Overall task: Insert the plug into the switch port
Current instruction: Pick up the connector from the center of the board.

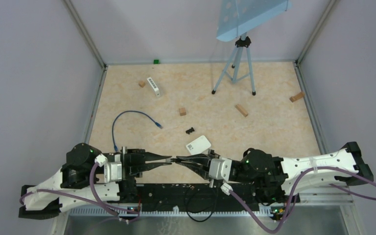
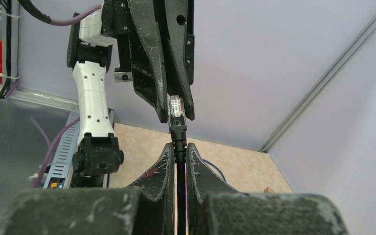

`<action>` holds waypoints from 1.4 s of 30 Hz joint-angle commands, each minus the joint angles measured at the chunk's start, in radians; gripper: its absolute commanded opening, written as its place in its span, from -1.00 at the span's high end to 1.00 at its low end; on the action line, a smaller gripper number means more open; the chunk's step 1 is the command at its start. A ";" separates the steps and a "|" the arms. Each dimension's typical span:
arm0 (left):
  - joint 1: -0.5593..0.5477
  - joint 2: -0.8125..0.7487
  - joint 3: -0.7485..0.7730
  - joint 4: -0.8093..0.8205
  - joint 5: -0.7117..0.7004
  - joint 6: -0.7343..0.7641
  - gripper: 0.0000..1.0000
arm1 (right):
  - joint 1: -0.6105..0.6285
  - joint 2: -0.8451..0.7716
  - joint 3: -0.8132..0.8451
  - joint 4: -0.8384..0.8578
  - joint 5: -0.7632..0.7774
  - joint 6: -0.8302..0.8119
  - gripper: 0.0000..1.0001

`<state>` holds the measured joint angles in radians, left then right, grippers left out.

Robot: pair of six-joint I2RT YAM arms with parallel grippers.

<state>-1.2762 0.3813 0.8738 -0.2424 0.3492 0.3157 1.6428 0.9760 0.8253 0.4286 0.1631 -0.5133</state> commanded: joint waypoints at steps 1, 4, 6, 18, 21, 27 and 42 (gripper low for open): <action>0.001 -0.010 -0.006 0.051 -0.025 -0.001 1.00 | 0.014 -0.019 0.007 0.037 -0.003 0.030 0.96; 0.001 -0.010 -0.010 0.048 -0.037 -0.007 1.00 | 0.015 -0.020 0.009 0.036 0.005 0.046 0.80; 0.001 -0.006 -0.016 0.040 -0.043 -0.008 1.00 | 0.014 -0.023 0.009 0.036 0.008 0.056 0.89; 0.001 -0.028 -0.080 0.056 -0.213 -0.146 -0.91 | -0.096 -0.026 0.132 -0.355 0.320 0.444 1.00; 0.001 -0.029 -0.130 0.069 -0.281 -0.218 -0.97 | -0.190 -0.071 0.094 -0.484 0.401 0.632 1.00; 0.001 -0.008 -0.177 0.049 -0.569 -0.404 -0.97 | -0.249 -0.165 -0.026 -0.599 0.547 0.822 1.00; 0.003 0.181 -0.131 -0.180 -0.822 -0.731 -0.97 | -0.327 -0.084 -0.053 -0.696 0.488 0.945 1.00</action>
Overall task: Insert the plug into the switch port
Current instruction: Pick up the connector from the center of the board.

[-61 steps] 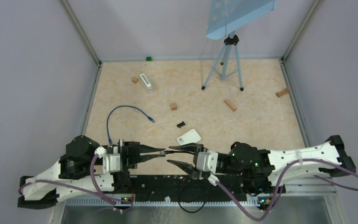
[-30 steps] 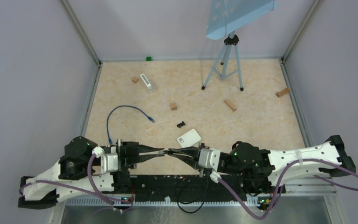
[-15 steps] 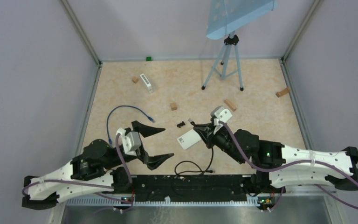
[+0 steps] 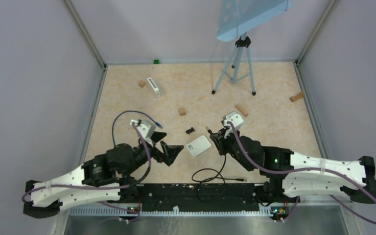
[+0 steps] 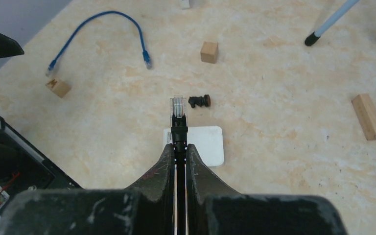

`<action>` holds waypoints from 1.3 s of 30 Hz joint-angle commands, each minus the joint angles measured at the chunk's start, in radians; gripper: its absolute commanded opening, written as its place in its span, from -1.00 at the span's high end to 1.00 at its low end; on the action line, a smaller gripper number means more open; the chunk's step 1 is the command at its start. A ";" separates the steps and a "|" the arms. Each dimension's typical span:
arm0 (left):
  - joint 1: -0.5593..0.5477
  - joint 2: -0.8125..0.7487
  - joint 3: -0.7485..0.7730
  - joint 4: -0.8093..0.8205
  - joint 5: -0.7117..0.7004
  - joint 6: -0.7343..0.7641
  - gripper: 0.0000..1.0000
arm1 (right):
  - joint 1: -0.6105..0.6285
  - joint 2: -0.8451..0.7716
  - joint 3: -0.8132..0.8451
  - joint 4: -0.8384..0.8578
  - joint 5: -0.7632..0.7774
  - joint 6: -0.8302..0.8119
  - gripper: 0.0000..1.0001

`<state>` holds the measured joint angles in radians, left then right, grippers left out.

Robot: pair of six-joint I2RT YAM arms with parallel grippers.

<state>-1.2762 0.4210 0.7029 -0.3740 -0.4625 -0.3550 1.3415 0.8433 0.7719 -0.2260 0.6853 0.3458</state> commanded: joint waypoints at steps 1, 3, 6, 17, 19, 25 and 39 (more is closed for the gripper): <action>0.006 0.176 0.051 -0.045 -0.009 -0.049 -0.97 | -0.035 0.062 -0.010 -0.039 -0.060 0.096 1.00; 0.036 0.235 0.072 -0.026 0.034 -0.018 -0.97 | -0.055 0.088 -0.033 -0.036 -0.109 0.115 1.00; 0.208 0.319 0.100 0.008 0.249 0.014 -0.97 | -0.072 0.125 -0.069 -0.034 -0.159 0.127 1.00; 0.574 0.559 0.064 0.155 0.572 0.044 -0.98 | -0.076 0.158 -0.286 0.142 -0.261 0.234 1.00; 0.574 0.585 0.071 0.175 0.604 0.075 -0.97 | -0.076 0.153 -0.333 0.195 -0.268 0.249 1.00; 0.574 0.672 0.126 0.184 0.626 0.177 -0.97 | -0.074 0.147 -0.434 0.306 -0.276 0.267 1.00; 0.574 0.841 -0.130 0.606 0.652 0.063 -0.90 | -0.030 0.084 -0.550 0.439 -0.218 0.208 1.00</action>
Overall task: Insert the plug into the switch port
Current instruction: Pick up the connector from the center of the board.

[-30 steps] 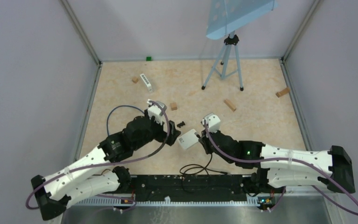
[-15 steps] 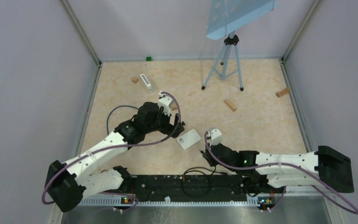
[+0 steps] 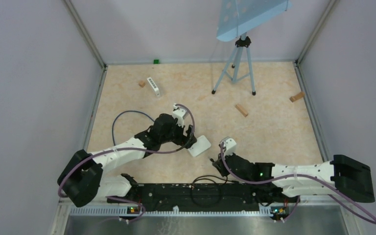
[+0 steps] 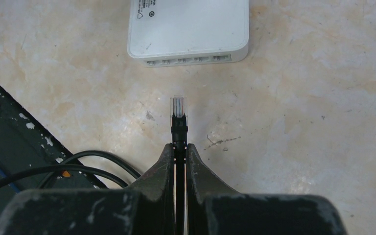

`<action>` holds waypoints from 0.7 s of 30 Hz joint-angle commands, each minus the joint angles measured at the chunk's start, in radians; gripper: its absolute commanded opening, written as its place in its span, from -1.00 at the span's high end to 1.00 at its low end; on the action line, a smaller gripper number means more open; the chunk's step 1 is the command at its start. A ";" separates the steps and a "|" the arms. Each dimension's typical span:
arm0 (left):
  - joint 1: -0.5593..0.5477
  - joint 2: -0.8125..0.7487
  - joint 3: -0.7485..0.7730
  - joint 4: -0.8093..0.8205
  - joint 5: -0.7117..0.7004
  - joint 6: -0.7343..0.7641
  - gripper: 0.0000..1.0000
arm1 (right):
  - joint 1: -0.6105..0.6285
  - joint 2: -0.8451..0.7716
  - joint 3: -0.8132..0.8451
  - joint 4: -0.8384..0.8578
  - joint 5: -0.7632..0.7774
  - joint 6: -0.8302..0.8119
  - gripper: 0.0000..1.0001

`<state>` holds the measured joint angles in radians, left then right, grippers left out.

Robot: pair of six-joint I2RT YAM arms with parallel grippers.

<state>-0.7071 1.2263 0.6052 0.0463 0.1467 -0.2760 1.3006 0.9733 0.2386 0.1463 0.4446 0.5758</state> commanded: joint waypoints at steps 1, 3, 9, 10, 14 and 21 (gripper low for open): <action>0.005 0.052 -0.041 0.211 0.058 -0.008 -0.89 | 0.012 -0.060 -0.020 0.065 0.020 -0.027 1.00; 0.004 0.083 -0.059 0.262 0.086 0.003 -0.87 | 0.012 -0.084 -0.035 0.069 0.022 -0.035 1.00; 0.004 0.178 -0.057 0.345 0.152 0.061 -0.80 | 0.011 -0.085 -0.058 0.090 0.066 -0.064 1.00; 0.004 0.191 -0.048 0.343 0.153 0.078 -0.79 | 0.011 -0.080 -0.057 0.092 0.072 -0.071 1.00; 0.009 0.232 -0.040 0.351 0.165 0.107 -0.76 | 0.012 -0.037 -0.040 0.104 0.087 -0.089 1.00; 0.026 0.285 -0.054 0.408 0.203 0.038 -0.79 | 0.004 0.090 -0.009 0.155 0.108 -0.100 1.00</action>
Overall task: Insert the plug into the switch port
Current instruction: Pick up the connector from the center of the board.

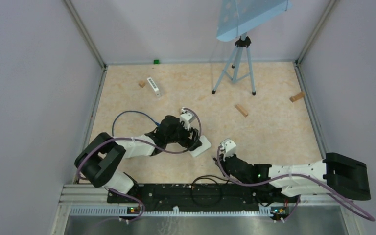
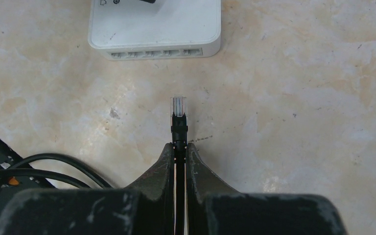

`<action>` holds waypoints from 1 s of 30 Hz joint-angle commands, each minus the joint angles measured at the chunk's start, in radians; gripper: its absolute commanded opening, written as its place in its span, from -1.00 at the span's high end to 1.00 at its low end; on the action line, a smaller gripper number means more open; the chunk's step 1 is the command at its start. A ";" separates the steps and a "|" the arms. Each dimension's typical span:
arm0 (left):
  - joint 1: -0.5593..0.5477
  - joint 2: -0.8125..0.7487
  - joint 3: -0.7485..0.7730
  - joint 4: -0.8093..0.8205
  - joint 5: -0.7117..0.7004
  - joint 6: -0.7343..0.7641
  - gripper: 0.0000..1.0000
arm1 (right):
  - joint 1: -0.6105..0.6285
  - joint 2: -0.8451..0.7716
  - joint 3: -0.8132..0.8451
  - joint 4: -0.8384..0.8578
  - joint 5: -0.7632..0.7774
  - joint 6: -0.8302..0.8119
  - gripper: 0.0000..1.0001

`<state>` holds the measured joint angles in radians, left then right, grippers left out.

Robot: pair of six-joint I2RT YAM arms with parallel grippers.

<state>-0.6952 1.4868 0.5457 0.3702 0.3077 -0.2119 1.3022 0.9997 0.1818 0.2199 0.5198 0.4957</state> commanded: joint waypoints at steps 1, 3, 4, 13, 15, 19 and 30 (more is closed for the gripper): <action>0.018 0.029 0.004 0.087 0.050 -0.027 -0.80 | -0.001 0.088 0.056 0.088 0.030 -0.023 1.00; 0.020 0.034 0.003 0.086 0.063 -0.028 -0.80 | -0.008 0.134 0.079 0.096 0.023 -0.040 1.00; 0.020 0.032 0.004 0.083 0.068 -0.027 -0.80 | -0.008 0.152 0.086 0.094 0.024 -0.050 1.00; 0.021 -0.272 -0.126 0.176 0.033 -0.037 -0.97 | -0.015 0.038 0.144 0.020 0.019 -0.170 1.00; 0.020 -0.398 -0.153 0.188 0.023 -0.059 -0.97 | -0.018 -0.041 0.144 0.004 0.011 -0.205 1.00; 0.020 -0.584 -0.199 0.194 0.019 -0.108 -0.97 | -0.022 -0.212 0.162 -0.025 -0.005 -0.267 1.00; 0.020 -0.805 -0.116 0.115 0.127 -0.355 -0.95 | -0.023 -0.399 0.251 0.044 -0.282 -0.540 1.00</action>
<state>-0.6785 0.6842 0.3229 0.5522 0.4141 -0.4194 1.2861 0.6178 0.3607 0.1986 0.3630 0.1028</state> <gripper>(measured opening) 0.986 0.033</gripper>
